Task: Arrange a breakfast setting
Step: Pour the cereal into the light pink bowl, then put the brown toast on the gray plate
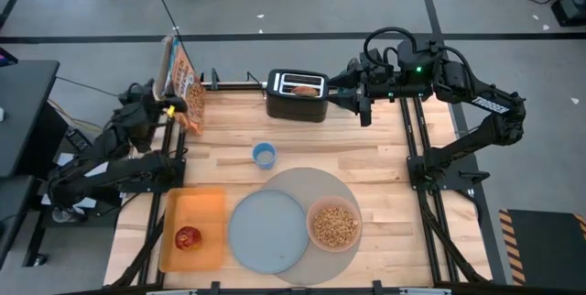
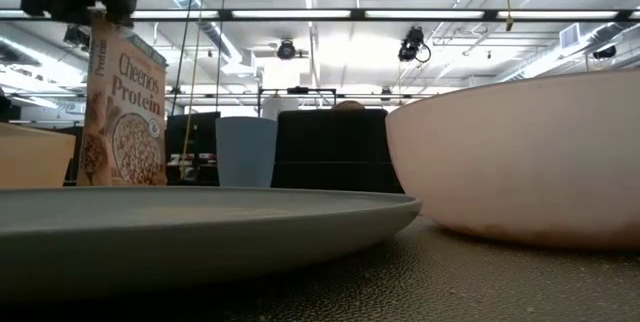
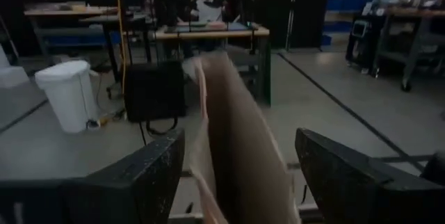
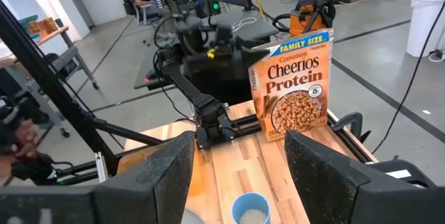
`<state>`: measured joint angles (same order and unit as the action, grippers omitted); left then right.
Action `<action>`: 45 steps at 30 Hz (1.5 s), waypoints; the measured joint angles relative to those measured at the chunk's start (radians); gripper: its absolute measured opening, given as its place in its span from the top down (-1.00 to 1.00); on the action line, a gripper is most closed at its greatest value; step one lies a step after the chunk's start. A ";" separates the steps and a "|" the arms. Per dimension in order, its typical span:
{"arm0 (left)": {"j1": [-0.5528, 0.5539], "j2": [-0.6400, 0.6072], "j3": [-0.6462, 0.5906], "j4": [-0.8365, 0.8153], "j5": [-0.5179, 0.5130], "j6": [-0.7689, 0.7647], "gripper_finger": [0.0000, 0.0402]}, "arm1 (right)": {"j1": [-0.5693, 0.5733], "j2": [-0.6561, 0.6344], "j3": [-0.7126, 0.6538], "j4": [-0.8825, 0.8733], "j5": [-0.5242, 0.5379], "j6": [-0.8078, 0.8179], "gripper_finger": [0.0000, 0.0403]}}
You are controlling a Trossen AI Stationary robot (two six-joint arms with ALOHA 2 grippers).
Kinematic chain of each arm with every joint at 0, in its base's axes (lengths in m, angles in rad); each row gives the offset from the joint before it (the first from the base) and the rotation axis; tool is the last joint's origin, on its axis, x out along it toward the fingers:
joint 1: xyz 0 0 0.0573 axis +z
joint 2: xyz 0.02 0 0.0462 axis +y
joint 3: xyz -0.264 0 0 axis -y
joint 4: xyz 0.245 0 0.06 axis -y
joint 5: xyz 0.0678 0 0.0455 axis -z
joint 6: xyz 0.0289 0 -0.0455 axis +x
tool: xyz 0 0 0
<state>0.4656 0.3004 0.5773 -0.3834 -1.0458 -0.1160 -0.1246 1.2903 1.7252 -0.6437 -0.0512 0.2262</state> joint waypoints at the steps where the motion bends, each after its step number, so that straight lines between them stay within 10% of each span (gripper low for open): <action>1: 0.000 0.000 0.015 0.011 0.000 0.019 -0.42 | 0.000 0.000 0.000 0.000 0.001 0.000 -0.16; 10: 0.000 0.011 0.157 0.281 0.060 0.309 -0.42 | 0.000 0.000 0.000 0.000 0.002 0.003 -0.16; 26: -0.001 0.420 0.456 0.351 0.957 -0.116 -0.31 | -0.065 0.026 0.002 0.002 0.019 0.009 -0.12; 45: -0.130 0.610 0.651 0.205 1.022 -0.136 -0.15 | -0.325 0.405 0.000 -0.144 -0.067 -0.376 -0.05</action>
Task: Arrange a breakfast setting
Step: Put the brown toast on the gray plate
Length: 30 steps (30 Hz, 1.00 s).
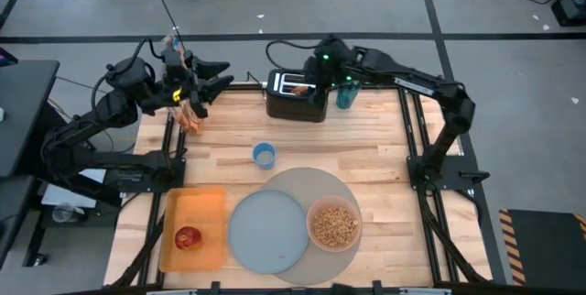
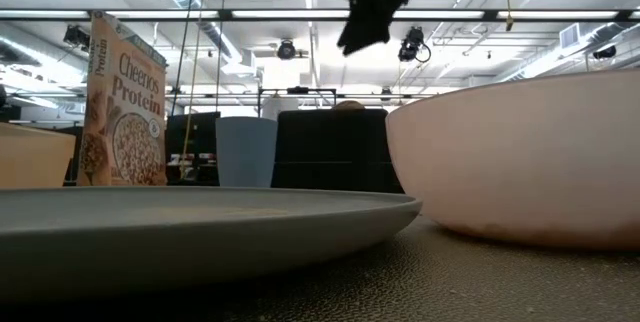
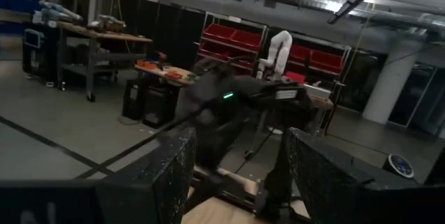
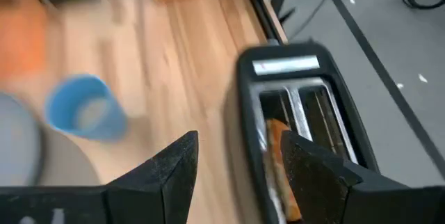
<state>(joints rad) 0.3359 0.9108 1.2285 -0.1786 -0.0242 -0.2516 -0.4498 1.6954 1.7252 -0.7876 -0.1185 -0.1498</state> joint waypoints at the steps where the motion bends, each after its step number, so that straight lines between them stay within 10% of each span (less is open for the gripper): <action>1: -0.007 0.000 0.000 0.000 -0.004 0.000 -0.15 | -0.008 0.017 0.000 -0.001 0.003 -0.023 -0.05; 20: -0.044 -0.001 0.000 -0.032 -0.039 -0.001 -0.15 | -0.059 0.179 -0.003 -0.035 0.174 -0.234 -0.02; 30: -0.044 -0.001 0.000 -0.039 -0.039 0.000 -0.15 | -0.063 0.186 -0.010 -0.050 0.172 -0.247 0.43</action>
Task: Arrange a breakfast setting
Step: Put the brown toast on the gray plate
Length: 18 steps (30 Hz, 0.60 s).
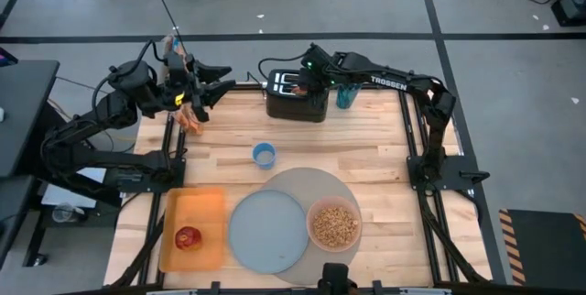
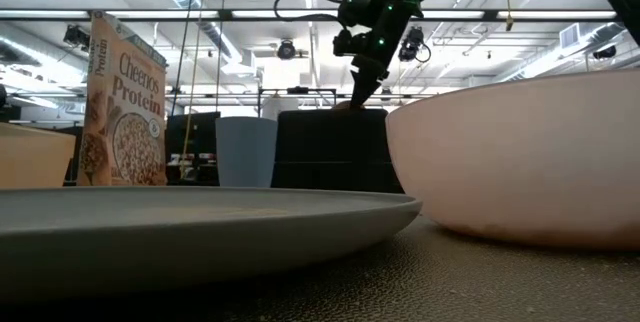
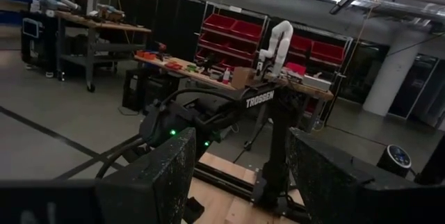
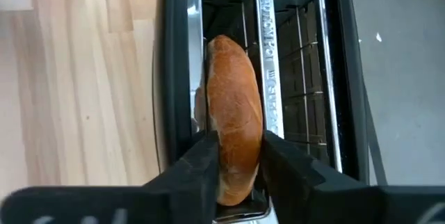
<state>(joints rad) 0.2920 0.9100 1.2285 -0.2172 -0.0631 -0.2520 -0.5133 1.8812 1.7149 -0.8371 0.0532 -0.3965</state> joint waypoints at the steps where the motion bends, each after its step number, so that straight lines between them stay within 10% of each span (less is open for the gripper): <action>1: 0.000 0.000 0.000 0.000 0.000 0.000 -0.15 | 0.000 0.000 0.000 0.001 0.001 0.000 0.48; 18: 0.001 -0.024 -0.001 0.062 -0.014 0.032 -0.15 | 0.041 -0.134 0.000 -0.007 0.062 0.037 0.71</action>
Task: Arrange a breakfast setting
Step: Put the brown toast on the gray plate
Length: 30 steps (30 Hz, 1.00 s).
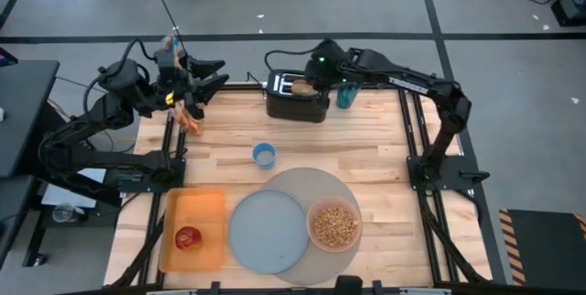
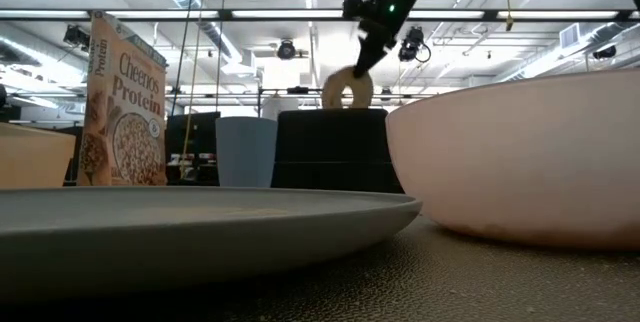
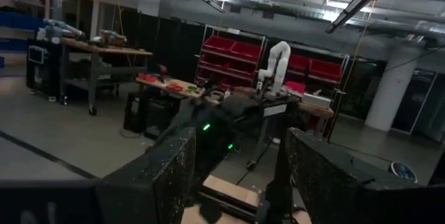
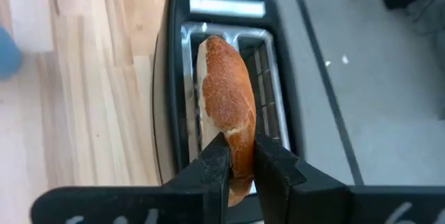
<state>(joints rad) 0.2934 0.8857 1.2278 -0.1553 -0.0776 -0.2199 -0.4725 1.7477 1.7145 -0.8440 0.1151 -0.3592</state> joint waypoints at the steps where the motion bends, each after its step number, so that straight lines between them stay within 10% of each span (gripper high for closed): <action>1: 0.000 -0.002 0.000 0.001 0.000 0.001 -0.15 | 0.005 -0.019 0.000 0.000 0.002 0.006 0.71; 6: 0.000 -0.004 0.000 0.006 0.000 0.004 -0.15 | 0.039 -0.109 0.000 0.001 -0.021 0.076 0.71; 14: 0.000 -0.004 0.000 0.015 -0.015 0.006 -0.15 | 0.084 -0.183 0.000 0.003 -0.435 0.358 0.71; 24: 0.000 -0.004 0.000 0.053 -0.015 0.002 -0.15 | 0.281 -0.044 0.000 0.057 -0.775 0.506 0.70; 30: 0.000 -0.011 0.000 0.059 -0.009 -0.002 -0.15 | 0.413 0.063 0.000 0.071 -0.798 0.517 0.70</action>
<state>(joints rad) 0.2932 0.8745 1.2278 -0.0964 -0.0869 -0.2214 -0.0590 1.8102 1.7145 -0.7734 -0.6824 0.1582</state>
